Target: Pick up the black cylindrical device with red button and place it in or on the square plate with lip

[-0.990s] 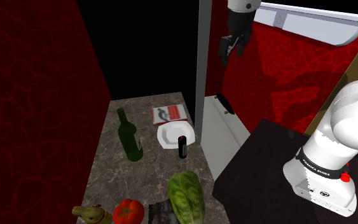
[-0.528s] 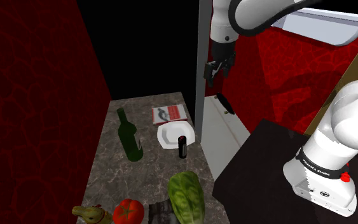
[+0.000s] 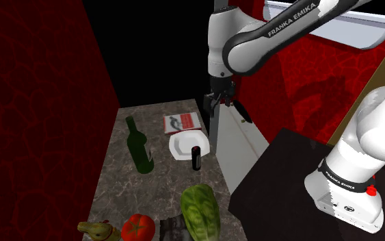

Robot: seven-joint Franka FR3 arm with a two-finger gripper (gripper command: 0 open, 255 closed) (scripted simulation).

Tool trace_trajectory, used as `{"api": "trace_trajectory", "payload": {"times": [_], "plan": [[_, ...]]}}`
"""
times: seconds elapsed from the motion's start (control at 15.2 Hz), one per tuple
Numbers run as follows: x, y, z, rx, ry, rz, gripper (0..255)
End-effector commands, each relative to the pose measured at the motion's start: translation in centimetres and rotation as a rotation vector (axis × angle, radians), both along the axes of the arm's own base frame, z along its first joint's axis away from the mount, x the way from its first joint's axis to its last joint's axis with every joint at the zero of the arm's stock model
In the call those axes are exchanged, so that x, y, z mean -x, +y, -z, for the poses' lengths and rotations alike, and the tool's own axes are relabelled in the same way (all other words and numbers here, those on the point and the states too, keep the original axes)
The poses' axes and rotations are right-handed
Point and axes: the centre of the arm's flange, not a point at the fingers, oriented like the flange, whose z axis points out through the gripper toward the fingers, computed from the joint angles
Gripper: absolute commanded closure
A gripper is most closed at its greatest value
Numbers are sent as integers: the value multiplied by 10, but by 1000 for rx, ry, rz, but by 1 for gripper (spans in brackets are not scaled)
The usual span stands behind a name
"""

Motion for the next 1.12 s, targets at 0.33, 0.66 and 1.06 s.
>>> {"api": "trace_trajectory", "payload": {"times": [0.33,0.66,1.06], "plan": [[-29,31,81,-25,32,21,0],[-48,56,138,-42,55,35,0],[-61,74,190,-54,71,45,0]]}}
